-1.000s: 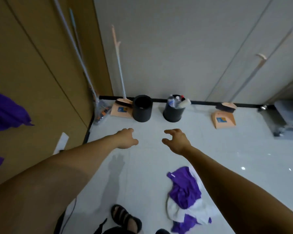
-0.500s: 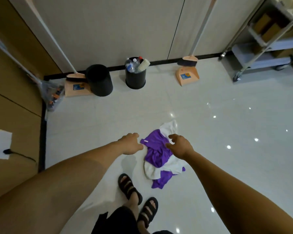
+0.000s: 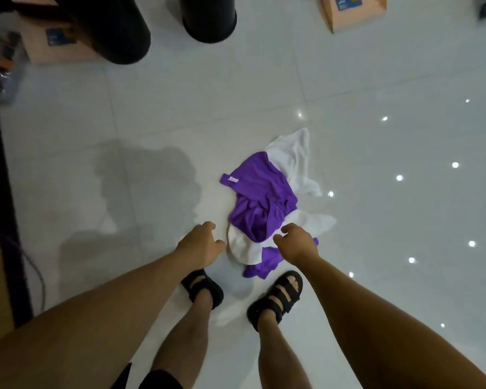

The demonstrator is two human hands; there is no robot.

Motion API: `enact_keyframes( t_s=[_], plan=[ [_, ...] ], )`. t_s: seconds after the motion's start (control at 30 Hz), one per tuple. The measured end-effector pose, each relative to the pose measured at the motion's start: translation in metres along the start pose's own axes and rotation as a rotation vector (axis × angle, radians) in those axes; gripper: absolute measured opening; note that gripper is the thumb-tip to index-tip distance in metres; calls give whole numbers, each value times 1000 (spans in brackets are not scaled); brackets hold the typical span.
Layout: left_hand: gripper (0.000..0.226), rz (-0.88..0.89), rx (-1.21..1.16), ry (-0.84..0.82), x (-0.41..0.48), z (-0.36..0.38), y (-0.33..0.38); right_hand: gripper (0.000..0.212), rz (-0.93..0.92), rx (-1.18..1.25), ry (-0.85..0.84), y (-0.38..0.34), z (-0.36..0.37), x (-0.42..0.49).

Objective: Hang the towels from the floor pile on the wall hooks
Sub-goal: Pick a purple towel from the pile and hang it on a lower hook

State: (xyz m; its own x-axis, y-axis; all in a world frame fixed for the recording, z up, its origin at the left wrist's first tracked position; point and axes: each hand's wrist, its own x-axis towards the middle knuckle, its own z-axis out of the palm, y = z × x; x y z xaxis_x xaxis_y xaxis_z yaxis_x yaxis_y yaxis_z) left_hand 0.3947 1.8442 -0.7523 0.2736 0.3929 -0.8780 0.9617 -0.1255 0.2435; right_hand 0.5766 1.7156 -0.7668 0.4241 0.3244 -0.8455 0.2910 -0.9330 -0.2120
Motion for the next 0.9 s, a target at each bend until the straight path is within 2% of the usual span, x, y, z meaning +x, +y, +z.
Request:
enact_keyframes(
  t_s=[0.13,0.23,0.37,0.5,0.6,0.7,0.8,0.9],
  plan=[
    [61,-25,-64,36,85,62,-12,40,35,-9,-37,36,59,92],
    [50,-28,-64,58,137,104,-23,37,61,9,-17,53,98,149],
    [53,-66,-58,65,185,141,-38,48,164,63,48,71,137,201],
    [64,-39,-49,54,194,147,-43,25,174,124,99,77,148,215],
    [65,35,-52,31,180,129,-31,12,98,322,197,63,129,195],
    [71,130,-26,44,148,96,-7,17,-57,580,273,36,90,152],
    [82,228,-44,76,101,53,26,16,-160,743,273,1,33,98],
    [76,297,-167,79,48,3,58,16,-233,856,308,-39,-25,39]
  ],
)
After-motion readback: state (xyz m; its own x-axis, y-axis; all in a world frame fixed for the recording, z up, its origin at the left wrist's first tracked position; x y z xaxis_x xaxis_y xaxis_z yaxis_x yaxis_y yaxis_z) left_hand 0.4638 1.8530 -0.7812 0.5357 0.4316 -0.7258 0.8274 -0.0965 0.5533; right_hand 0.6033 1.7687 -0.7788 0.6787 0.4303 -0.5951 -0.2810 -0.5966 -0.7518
